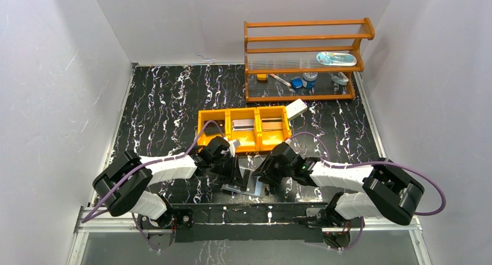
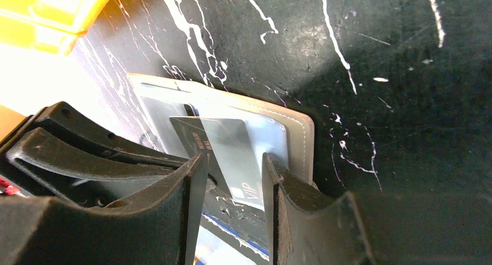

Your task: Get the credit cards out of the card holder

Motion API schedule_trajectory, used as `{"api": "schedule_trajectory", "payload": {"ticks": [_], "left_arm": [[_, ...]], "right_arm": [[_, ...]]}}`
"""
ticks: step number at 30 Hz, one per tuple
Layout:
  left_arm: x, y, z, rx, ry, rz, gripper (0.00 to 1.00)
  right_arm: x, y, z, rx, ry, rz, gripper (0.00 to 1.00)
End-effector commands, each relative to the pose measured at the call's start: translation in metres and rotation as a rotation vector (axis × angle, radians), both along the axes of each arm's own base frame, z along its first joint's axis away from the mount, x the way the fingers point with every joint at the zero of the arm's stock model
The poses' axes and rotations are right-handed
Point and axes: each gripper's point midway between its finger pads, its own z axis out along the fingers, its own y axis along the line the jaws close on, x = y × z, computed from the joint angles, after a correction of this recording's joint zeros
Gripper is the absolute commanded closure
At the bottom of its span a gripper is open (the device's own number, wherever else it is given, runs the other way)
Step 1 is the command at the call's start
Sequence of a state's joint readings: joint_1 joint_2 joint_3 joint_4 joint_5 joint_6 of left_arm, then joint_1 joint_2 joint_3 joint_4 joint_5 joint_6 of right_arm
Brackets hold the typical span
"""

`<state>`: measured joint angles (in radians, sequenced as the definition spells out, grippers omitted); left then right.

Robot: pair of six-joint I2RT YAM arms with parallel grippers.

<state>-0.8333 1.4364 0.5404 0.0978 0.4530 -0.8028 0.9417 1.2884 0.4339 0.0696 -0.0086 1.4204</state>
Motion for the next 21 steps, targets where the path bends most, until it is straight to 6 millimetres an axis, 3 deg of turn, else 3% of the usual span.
{"api": "schedule_trajectory", "payload": {"ticks": [1, 8, 17, 21], "left_arm": [[0.006, 0.014, 0.005, 0.078, -0.053, 0.018, 1.00], [0.006, 0.010, 0.016, 0.025, -0.079, 0.021, 1.00], [0.004, 0.007, 0.013, 0.021, -0.050, 0.006, 0.95], [0.003, 0.006, 0.012, 0.019, -0.048, 0.002, 0.91]], "right_arm": [[-0.009, -0.026, -0.021, -0.111, 0.036, -0.025, 0.51], [-0.004, -0.019, -0.012, -0.108, 0.008, 0.014, 0.51], [0.017, 0.014, 0.053, 0.011, -0.179, 0.121, 0.49], [0.015, 0.024, 0.053, 0.053, -0.171, 0.149, 0.51]]}}
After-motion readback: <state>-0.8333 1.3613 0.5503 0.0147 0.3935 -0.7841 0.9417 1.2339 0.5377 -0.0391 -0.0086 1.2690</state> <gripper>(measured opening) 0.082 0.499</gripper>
